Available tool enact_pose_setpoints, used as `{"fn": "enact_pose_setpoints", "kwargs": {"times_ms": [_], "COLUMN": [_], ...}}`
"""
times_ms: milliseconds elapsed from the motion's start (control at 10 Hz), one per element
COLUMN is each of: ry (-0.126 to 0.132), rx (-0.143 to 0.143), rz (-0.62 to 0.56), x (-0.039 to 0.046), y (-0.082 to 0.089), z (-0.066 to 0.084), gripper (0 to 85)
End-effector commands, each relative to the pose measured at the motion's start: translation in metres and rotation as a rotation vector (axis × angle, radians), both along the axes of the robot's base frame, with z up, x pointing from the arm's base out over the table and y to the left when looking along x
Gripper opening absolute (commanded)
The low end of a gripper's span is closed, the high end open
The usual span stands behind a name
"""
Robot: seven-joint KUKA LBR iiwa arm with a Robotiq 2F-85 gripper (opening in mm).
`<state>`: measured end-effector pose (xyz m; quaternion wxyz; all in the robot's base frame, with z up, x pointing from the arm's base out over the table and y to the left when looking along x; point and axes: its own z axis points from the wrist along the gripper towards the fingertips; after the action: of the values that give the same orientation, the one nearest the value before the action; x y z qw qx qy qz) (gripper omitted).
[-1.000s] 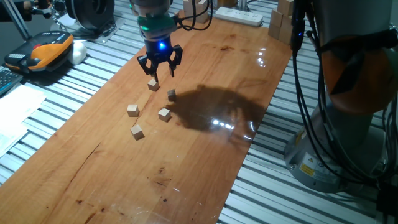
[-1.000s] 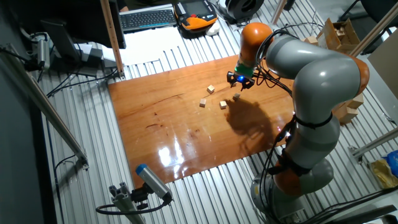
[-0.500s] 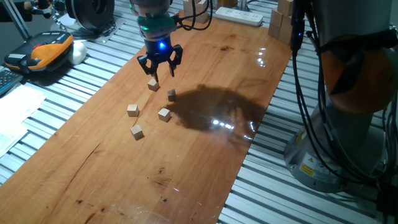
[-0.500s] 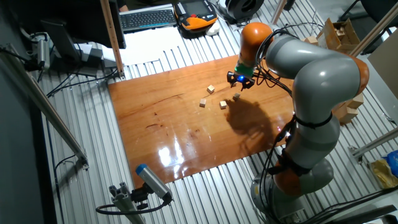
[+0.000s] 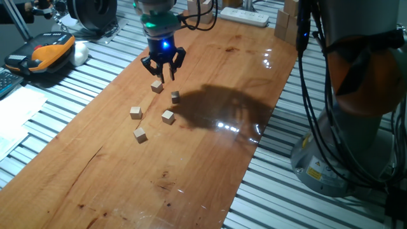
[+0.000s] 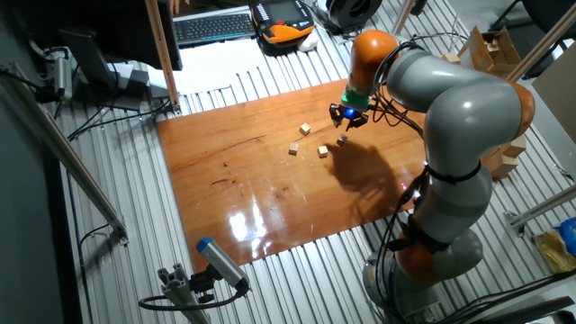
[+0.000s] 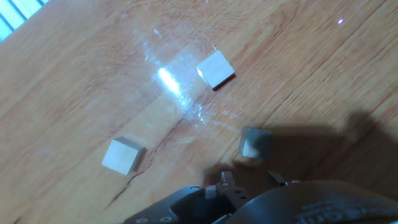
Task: Stack the blocks in a vertical line of five
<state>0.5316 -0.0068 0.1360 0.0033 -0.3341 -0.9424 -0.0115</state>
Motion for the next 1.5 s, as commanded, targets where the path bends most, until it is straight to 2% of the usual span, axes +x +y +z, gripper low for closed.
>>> {"fn": "enact_pose_setpoints", "kwargs": {"times_ms": [0,100,400,600,700,800,1000,1100,1200,1400], "ry": [0.006,0.007,0.015,0.007,0.002,0.005,0.009,0.028,0.047,0.061], "rx": [0.003,0.022,0.008,0.019,-0.01,-0.002,0.016,0.034,0.027,0.001], "rz": [-0.004,-0.007,-0.002,0.005,0.03,0.059,0.083,0.089,0.085,0.045], "x": [0.0009,0.0012,0.0018,0.0018,0.0018,0.0018,0.0018,0.0018,0.0018,0.0018], "y": [0.0009,0.0015,0.0018,0.0018,0.0018,0.0018,0.0018,0.0018,0.0018,0.0018], "z": [0.0,0.0,0.0,0.0,0.0,0.0,0.0,0.0,0.0,0.0], "gripper": [34.0,34.0,34.0,34.0,17.0,0.0,0.0,0.0,0.0,0.0]}}
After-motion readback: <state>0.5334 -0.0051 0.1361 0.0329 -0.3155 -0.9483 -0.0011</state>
